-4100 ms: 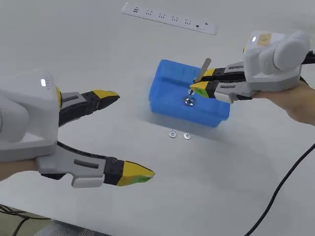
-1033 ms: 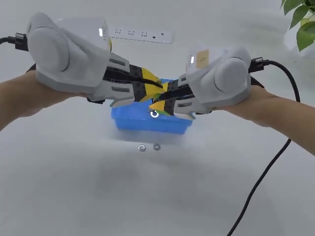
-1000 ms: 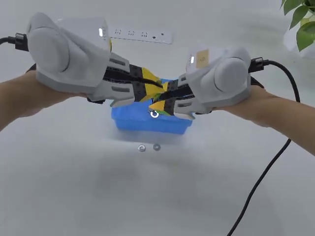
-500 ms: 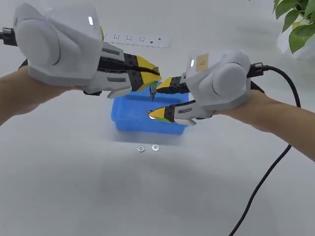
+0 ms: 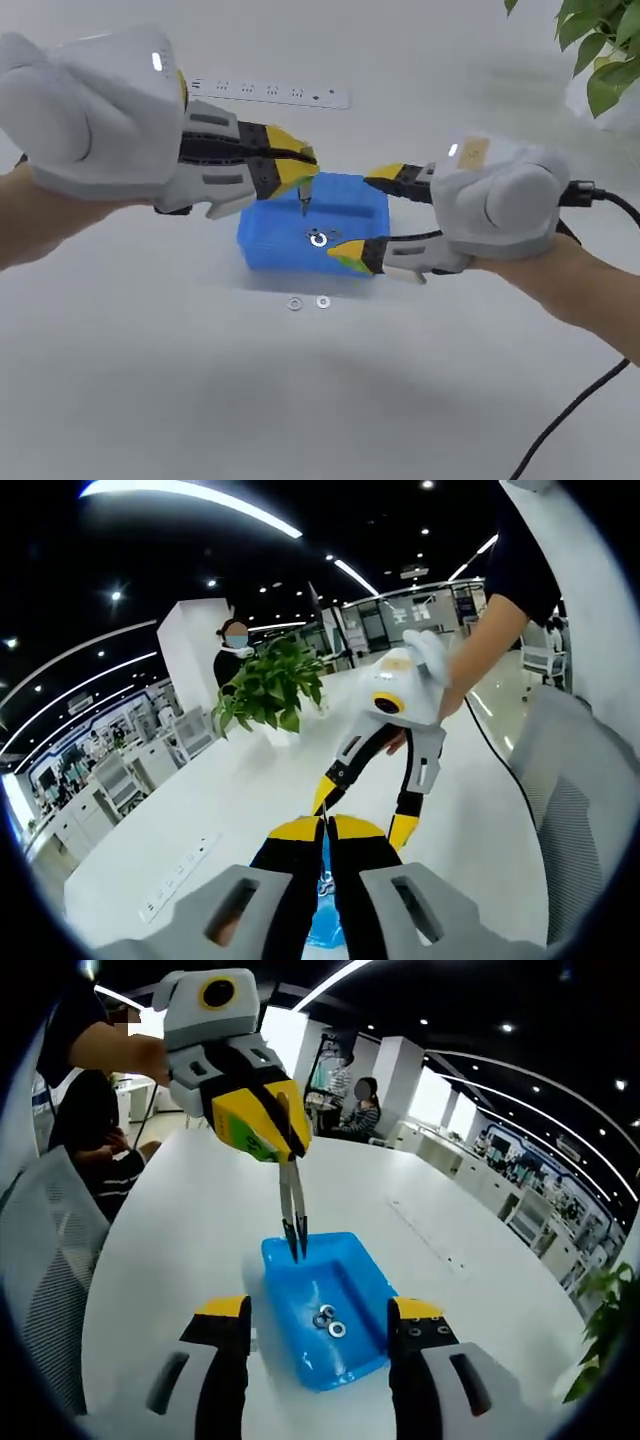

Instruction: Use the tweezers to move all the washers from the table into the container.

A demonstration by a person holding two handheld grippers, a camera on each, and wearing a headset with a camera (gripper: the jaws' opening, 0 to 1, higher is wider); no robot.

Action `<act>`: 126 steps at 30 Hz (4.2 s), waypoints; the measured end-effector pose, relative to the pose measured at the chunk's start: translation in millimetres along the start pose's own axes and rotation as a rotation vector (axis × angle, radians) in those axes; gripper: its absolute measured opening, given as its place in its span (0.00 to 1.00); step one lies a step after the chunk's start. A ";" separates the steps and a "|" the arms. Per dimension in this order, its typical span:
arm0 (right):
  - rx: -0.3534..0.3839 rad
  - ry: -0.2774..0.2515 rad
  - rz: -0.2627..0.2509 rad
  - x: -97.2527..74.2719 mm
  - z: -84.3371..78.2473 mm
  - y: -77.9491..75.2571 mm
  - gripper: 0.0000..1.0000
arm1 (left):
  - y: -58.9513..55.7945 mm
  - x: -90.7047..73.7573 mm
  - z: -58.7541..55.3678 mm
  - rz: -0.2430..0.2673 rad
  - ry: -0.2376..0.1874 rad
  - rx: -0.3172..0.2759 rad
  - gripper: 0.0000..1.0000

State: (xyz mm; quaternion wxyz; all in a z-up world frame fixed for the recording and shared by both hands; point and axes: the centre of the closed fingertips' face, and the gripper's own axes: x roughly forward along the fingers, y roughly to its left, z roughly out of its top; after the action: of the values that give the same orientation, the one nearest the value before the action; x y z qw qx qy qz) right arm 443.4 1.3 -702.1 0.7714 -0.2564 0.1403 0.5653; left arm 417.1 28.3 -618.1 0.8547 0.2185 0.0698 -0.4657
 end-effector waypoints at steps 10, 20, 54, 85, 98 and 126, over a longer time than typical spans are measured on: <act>0.174 -0.092 -0.101 -39.1 2.1 12.4 0.72 | -11.8 -17.6 3.4 0.027 -0.011 -0.037 0.06; 0.173 0.006 -0.073 -50.8 -47.4 43.6 0.85 | -37.2 -14.7 -25.3 0.004 0.034 -0.055 0.06; 0.277 0.070 0.051 -38.6 -83.2 77.7 1.00 | -61.6 14.1 -70.3 -0.070 0.061 -0.146 0.06; 0.220 0.036 0.259 4.4 -46.1 108.8 0.82 | -56.9 18.6 -72.9 -0.170 0.084 -0.232 0.06; 0.166 0.002 0.360 38.3 -34.6 100.2 0.51 | -63.9 21.5 -71.5 -0.248 0.091 -0.229 0.06; 0.055 -0.055 0.415 54.7 -25.9 87.7 0.10 | -59.4 22.2 -74.6 -0.260 0.093 -0.247 0.06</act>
State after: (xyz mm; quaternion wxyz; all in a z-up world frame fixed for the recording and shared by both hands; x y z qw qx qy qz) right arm 380.2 50.9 -772.0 0.6484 -0.1854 0.1845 0.7149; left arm 386.6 16.0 -710.4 0.8034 0.1224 0.1936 -0.5497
